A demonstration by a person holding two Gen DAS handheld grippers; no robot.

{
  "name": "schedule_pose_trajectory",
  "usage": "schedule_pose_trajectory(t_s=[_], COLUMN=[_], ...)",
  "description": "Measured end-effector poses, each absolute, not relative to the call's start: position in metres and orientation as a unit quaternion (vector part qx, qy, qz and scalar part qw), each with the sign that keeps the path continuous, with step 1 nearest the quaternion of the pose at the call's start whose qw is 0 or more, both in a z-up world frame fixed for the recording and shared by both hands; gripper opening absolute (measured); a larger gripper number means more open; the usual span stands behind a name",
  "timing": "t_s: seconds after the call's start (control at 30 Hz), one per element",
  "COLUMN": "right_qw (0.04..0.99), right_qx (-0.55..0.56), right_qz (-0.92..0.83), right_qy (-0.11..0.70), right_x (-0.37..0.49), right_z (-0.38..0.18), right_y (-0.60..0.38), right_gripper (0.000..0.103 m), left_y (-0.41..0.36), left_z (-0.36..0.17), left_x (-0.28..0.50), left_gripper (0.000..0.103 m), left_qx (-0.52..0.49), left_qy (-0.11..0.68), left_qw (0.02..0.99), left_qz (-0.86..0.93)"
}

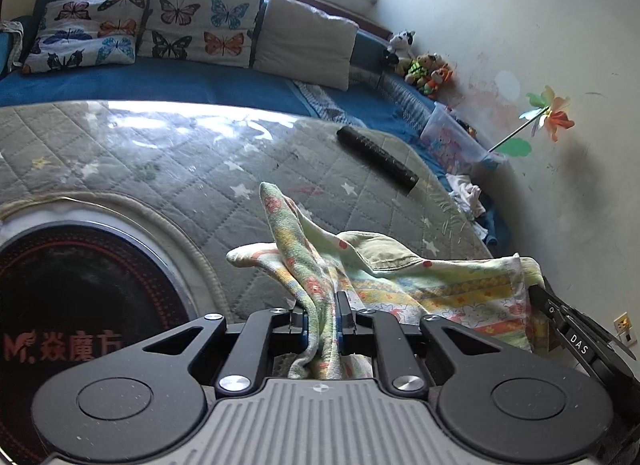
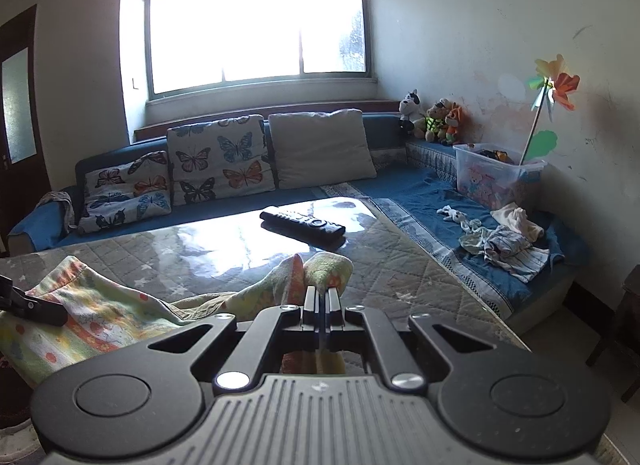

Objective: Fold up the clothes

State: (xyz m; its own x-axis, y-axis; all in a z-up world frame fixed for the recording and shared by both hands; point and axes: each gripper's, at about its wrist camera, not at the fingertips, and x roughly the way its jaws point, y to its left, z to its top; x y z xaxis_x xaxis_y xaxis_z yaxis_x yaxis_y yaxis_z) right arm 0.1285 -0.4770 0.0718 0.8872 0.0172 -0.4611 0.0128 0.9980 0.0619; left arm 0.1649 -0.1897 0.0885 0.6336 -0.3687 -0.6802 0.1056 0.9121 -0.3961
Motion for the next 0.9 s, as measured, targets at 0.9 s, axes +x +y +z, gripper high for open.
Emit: schedule_pose_trajectory(t_s=[0.9], right_qw=[0.957], right_qx=[0.064], right_qz=[-0.026], right_qy=[0.281], right_x=[0.126], right_z=[0.016], right_y=[-0.523], right_gripper=[0.002], left_y=[-0.217], left_z=[0.045], left_x=[0.173], left_gripper=[0.013], left_qx=[-0.107], left_qy=[0.453], left_qw=[0.876], left_qz=[-0.122])
